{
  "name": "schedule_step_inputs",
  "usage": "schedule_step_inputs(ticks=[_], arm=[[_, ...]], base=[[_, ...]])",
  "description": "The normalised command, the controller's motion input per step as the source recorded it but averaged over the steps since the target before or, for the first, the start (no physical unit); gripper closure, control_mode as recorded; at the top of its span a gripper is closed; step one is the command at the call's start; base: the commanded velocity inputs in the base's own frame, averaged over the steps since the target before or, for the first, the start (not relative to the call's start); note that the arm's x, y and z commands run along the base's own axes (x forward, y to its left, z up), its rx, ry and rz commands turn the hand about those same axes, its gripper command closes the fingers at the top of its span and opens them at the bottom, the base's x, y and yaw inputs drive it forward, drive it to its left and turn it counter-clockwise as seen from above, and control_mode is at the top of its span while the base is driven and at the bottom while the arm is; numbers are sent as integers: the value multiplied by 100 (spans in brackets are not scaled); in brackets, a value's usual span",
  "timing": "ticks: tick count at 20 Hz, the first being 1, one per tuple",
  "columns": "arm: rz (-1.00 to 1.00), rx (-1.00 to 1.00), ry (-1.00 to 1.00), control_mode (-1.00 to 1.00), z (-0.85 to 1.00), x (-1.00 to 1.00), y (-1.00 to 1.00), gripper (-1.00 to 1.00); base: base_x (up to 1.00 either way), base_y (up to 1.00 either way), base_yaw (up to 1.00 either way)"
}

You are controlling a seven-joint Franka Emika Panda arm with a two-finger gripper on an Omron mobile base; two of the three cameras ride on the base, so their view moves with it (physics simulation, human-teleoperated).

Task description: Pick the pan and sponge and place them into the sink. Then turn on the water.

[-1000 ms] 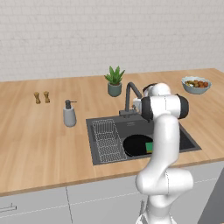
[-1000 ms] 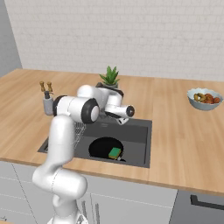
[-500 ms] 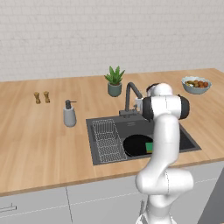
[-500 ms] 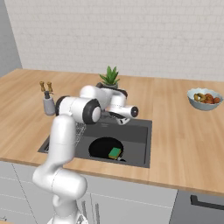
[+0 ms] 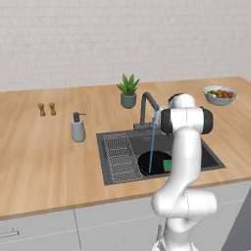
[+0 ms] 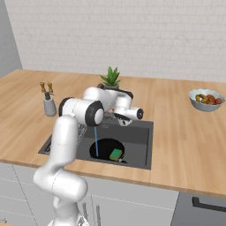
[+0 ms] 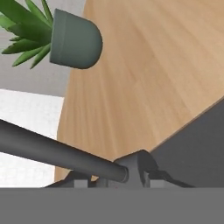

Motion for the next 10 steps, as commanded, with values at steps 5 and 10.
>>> schedule_step_inputs(ticks=[5, 10], arm=[[0, 6, 0, -100, -18, 0, -6, 100], [0, 0, 0, -100, 0, 0, 0, 100]], base=[[0, 0, 0], [0, 0, 0]])
